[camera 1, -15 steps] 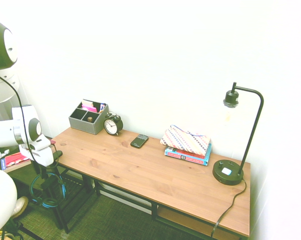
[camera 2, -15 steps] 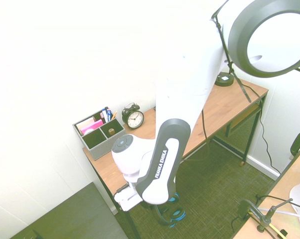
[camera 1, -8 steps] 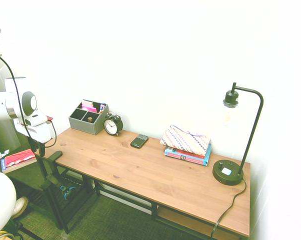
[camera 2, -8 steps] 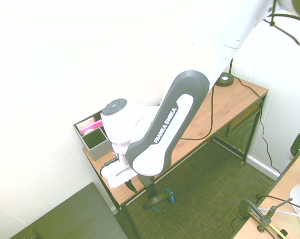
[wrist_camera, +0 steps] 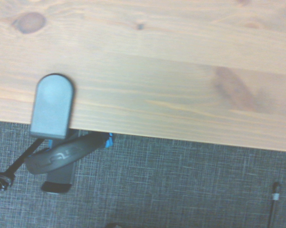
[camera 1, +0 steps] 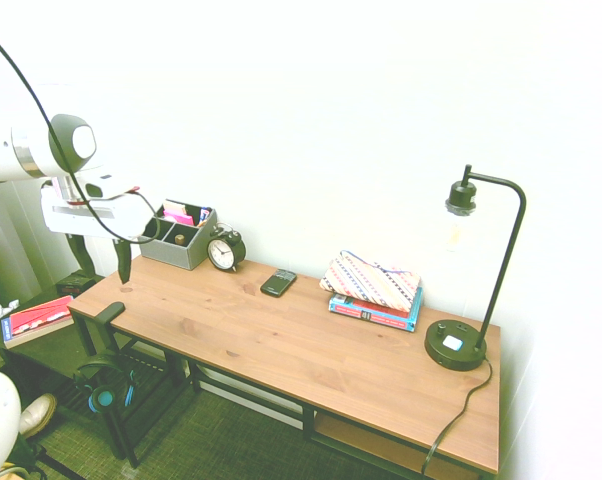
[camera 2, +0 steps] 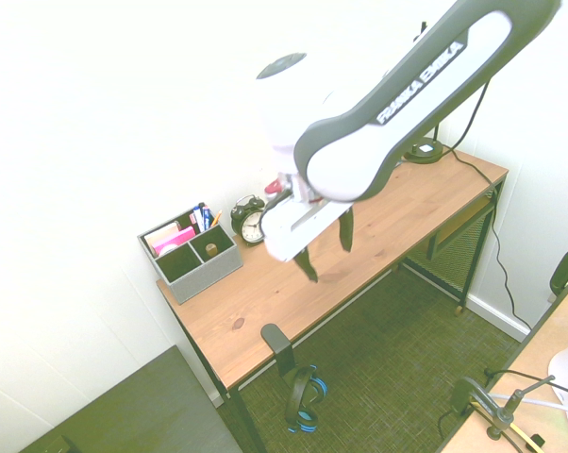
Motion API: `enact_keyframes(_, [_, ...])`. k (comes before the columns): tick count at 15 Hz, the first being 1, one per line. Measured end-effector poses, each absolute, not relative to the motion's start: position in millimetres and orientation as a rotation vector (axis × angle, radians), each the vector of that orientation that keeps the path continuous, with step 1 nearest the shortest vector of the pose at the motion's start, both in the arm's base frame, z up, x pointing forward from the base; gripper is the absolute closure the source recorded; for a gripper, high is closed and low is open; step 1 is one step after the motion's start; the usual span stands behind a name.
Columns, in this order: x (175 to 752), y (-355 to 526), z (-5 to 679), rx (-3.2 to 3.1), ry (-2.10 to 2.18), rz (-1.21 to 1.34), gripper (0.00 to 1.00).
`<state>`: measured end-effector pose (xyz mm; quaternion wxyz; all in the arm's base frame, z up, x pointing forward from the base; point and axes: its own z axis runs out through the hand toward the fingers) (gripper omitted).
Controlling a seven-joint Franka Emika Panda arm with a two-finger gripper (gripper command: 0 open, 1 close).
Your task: Hang the headphone
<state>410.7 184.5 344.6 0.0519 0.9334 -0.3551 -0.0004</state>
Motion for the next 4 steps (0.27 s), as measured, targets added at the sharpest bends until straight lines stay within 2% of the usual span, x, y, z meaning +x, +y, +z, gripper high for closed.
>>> enact_keyframes(4, [400.0, 125.0, 409.3, 2.866, -1.082, 0.060, 0.00])
